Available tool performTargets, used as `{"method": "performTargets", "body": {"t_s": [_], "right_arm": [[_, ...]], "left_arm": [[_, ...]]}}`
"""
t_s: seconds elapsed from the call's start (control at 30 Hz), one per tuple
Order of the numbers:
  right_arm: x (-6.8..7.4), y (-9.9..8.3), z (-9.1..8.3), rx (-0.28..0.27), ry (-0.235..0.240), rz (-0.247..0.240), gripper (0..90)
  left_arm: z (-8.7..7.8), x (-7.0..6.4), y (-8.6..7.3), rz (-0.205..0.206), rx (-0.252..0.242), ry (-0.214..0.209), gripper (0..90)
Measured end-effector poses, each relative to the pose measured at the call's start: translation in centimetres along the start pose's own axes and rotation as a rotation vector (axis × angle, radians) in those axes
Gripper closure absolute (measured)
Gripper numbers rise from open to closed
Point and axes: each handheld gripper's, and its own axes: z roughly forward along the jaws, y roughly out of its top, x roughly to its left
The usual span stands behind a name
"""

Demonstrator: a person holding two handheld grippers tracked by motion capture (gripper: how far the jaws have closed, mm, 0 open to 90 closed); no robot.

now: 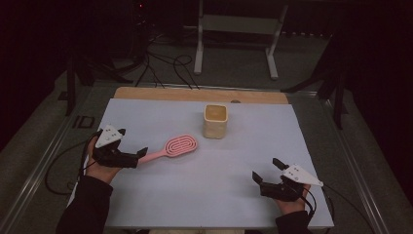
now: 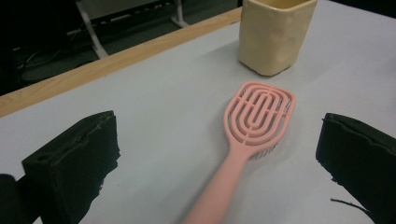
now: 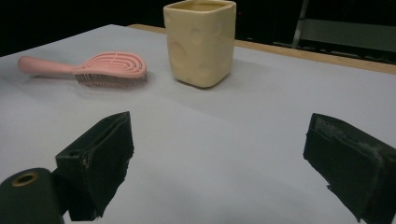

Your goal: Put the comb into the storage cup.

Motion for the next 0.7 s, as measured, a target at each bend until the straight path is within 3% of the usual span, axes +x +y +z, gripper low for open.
{"method": "performTargets", "body": {"t_s": [0.27,0.7], "right_arm": [[-0.1,0.0,-0.1,-0.001,-0.003,0.004,8.3],[-0.2,-0.1,-0.1,-0.004,-0.006,0.006,8.3]], "left_arm": [[1.3,0.6,0.6,-0.026,0.031,-0.025,0.1],[3.3,0.8,1.7,0.018,0.100,-0.033,0.1]]}}
